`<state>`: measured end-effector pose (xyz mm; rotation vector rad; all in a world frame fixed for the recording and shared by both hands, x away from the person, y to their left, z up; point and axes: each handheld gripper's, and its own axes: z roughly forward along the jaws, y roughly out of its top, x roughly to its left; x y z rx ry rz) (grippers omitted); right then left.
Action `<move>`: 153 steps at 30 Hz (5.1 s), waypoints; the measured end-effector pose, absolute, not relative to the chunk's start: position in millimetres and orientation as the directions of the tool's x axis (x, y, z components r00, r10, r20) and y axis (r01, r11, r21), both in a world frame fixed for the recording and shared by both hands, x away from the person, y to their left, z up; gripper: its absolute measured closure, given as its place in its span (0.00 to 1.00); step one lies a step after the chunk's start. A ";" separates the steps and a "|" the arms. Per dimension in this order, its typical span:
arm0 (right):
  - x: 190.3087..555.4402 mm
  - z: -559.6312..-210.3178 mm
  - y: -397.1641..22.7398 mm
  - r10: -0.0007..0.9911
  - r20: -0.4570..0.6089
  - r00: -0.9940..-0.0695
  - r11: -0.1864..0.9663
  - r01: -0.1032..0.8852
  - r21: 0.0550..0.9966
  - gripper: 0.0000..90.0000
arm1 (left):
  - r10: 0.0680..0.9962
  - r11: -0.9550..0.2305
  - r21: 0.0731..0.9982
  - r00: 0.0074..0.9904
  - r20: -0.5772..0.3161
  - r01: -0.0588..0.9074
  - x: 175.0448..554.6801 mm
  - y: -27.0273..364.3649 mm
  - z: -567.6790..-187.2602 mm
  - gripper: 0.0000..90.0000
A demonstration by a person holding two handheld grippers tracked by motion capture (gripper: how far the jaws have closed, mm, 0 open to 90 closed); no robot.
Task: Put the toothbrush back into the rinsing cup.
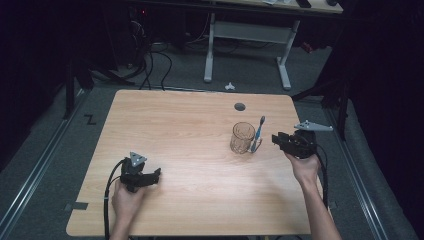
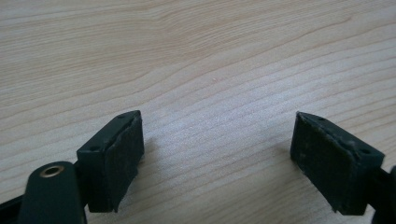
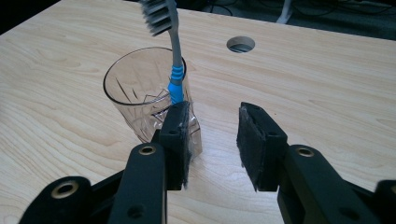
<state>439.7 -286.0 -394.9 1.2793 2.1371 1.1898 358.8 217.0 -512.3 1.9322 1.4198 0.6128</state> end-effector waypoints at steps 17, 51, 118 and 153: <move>431.8 -404.3 -297.4 0.861 0.116 -0.495 0.199 0.539 0.818 0.71 | 0.953 -0.198 0.737 0.303 -0.009 0.647 358.8 217.0 -512.3 0.20; 417.3 -425.2 -309.1 0.875 0.157 -0.458 0.147 0.561 0.814 0.71 | 0.953 -0.198 0.737 0.303 -0.009 0.647 358.8 217.0 -512.3 0.20; 414.0 -483.3 -284.1 0.875 0.155 -0.459 0.191 0.620 0.761 0.72 | 0.953 -0.198 0.736 0.302 -0.009 0.647 358.8 216.9 -512.3 0.20; 412.6 -504.6 -264.0 0.881 0.028 -0.472 0.294 0.593 0.750 0.65 | 0.953 -0.198 0.736 0.302 -0.009 0.647 358.8 216.9 -512.3 0.20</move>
